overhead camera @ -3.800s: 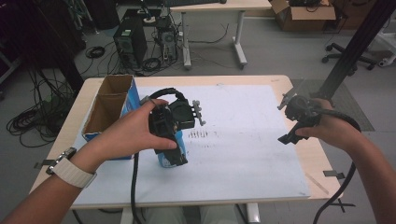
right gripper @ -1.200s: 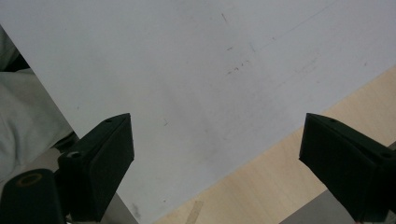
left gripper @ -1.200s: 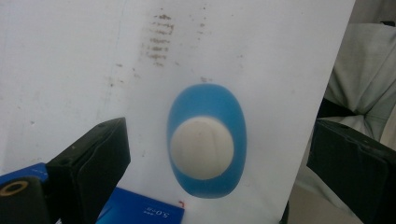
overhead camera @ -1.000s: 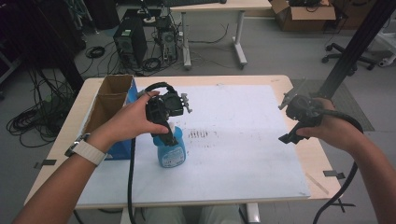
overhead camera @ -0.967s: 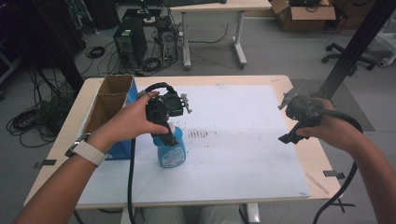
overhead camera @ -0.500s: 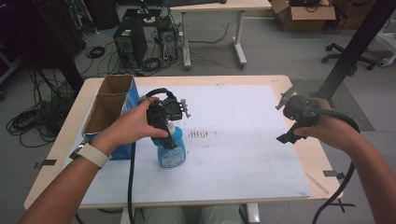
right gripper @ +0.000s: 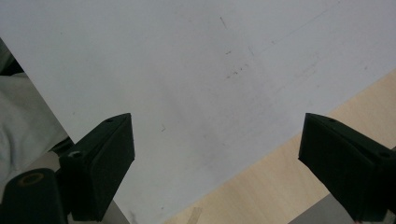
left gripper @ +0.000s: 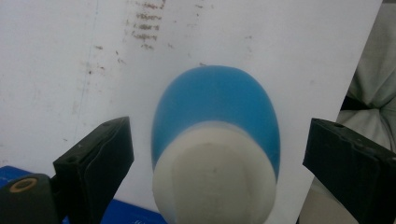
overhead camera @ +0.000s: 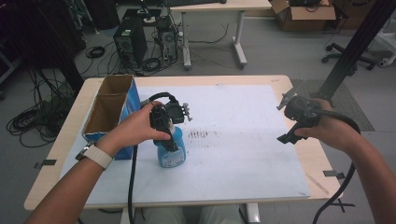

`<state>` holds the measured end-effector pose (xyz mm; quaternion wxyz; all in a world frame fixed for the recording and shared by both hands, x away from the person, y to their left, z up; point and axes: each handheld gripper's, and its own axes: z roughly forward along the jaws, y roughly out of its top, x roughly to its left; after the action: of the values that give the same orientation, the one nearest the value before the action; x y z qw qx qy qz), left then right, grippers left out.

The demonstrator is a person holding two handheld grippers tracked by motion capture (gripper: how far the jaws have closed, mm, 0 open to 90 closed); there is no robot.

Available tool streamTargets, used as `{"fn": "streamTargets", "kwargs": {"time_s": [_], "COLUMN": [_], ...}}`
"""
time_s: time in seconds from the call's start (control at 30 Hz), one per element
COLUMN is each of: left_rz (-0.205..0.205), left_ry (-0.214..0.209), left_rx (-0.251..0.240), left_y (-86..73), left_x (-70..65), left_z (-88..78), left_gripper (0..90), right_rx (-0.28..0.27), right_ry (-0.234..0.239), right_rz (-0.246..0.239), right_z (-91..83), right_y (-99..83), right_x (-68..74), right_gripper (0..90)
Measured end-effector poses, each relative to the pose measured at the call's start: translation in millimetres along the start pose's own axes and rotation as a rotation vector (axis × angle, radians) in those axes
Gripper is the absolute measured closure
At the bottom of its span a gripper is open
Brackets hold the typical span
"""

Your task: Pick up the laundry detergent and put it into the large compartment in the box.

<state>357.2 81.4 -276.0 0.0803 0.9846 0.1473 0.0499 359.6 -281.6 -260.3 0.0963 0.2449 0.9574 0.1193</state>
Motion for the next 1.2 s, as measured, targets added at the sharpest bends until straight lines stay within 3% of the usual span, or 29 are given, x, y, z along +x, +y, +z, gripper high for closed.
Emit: {"fn": "streamTargets", "kwargs": {"time_s": [0.73, 1.2], "left_rz": [-0.015, -0.007], "left_ry": [-0.012, -0.002], "left_rx": [-0.004, 0.006], "left_y": [-3.3, -2.5], "left_x": [5.2, 4.7], "left_z": [6.9, 8.7], "left_gripper": [18.6, 29.3], "right_rx": [0.003, -0.002], "right_ry": [0.005, 0.010], "right_rz": [0.001, 0.004], "right_z": [3.9, 4.4], "right_y": [0.0, -2.0], "right_x": [-0.8, -1.0], "right_gripper": [10.5, 10.5]}}
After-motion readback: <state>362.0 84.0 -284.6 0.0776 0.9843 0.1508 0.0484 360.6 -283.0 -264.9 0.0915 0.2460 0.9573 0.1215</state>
